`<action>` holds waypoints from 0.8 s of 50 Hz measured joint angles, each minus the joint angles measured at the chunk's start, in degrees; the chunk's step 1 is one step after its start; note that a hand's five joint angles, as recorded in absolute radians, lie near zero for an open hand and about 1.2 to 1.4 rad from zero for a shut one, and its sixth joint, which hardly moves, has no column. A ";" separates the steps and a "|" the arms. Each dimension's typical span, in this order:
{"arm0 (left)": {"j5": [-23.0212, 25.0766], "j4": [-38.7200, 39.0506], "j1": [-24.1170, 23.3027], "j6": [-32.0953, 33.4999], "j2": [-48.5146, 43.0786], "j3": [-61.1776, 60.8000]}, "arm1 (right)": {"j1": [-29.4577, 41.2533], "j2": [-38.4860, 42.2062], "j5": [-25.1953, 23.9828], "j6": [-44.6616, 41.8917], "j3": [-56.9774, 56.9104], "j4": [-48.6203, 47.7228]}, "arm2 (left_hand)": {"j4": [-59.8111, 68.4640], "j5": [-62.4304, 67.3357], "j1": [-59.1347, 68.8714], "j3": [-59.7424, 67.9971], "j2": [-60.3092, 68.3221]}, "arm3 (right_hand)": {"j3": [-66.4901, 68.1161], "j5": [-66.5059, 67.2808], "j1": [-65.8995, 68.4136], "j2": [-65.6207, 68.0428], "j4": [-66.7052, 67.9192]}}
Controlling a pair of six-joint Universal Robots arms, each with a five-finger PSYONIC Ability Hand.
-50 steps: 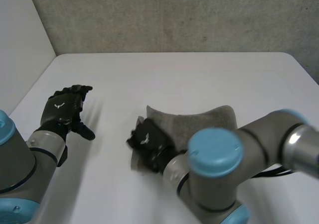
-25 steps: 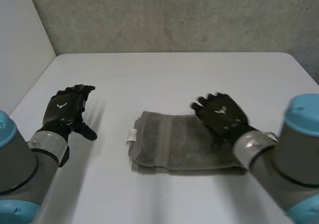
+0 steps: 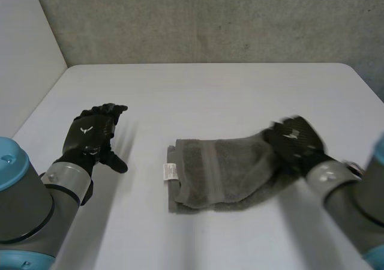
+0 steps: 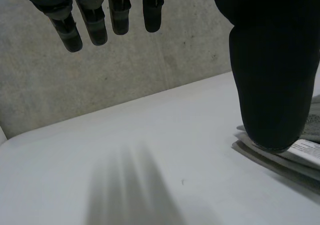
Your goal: Fold the towel.
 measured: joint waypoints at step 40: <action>-1.19 -10.33 -8.20 -2.15 -0.26 13.24 | 12.36 1.20 2.23 30.77 -15.59 18.35 | 0.00 0.00 0.00 0.00 0.00 | -62.42 -62.58 -62.30 -58.36 -62.18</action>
